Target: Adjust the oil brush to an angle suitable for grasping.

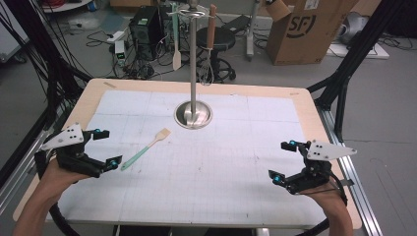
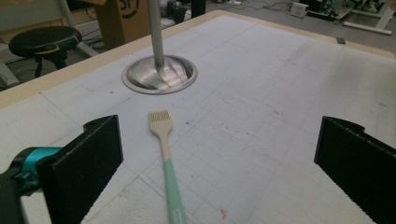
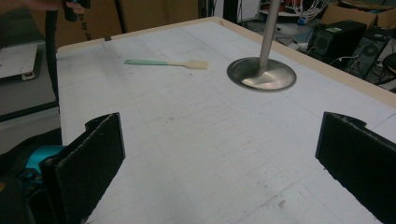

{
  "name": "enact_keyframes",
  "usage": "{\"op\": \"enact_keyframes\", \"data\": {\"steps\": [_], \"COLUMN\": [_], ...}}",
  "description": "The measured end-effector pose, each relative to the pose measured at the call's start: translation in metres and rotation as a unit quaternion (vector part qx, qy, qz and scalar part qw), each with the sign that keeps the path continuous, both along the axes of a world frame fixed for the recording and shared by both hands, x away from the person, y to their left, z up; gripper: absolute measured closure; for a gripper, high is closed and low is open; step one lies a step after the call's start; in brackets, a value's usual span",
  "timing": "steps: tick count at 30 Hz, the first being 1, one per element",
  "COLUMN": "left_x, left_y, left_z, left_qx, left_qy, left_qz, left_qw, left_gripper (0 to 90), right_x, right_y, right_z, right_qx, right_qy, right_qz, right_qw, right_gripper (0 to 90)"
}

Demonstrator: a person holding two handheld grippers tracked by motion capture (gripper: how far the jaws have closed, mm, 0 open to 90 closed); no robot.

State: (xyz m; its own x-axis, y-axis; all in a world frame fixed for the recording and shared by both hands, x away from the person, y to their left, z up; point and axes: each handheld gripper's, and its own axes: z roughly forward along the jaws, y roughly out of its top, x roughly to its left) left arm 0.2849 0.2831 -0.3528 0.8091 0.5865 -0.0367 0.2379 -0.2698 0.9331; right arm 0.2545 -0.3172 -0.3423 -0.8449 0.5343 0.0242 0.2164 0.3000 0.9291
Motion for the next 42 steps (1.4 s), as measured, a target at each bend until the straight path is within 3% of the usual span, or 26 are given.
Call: {"op": "enact_keyframes", "data": {"steps": [5,12,21,25,31,35,42], "left_x": [0.009,0.027,0.051,0.060,0.073,0.082,0.093], "left_y": [-0.003,-0.015,-0.025,-0.031,-0.038,-0.041,-0.054], "left_z": [0.006,0.019,0.029,0.029,0.027,0.020,0.006], "left_qx": [0.025,0.074,0.099,0.124,0.142,0.150,0.176], "left_qy": [0.013,0.023,0.056,0.068,0.076,0.091,0.111], "left_qz": [0.000,-0.008,-0.007,-0.003,0.011,0.015,0.011], "left_qw": [0.9996,0.9970,0.9935,0.9900,0.9869,0.9844,0.9779], "left_gripper": [1.6,1.7,1.7,1.7,1.7,1.7,1.7], "right_x": [0.002,0.003,0.003,0.003,0.002,0.002,0.002], "right_y": [0.004,0.006,0.004,0.005,0.006,0.004,0.004], "right_z": [-0.001,0.000,0.000,0.002,0.003,0.002,0.002], "right_qx": [-0.002,-0.003,0.003,0.004,0.004,0.003,0.004], "right_qy": [0.000,-0.004,-0.003,-0.004,-0.007,-0.008,-0.005], "right_qz": [0.002,0.005,0.004,0.006,0.006,0.003,0.003], "right_qw": [1.0000,1.0000,1.0000,1.0000,0.9999,1.0000,1.0000], "right_gripper": [0.0,0.0,0.0,0.0,0.0,0.0,0.0]}}
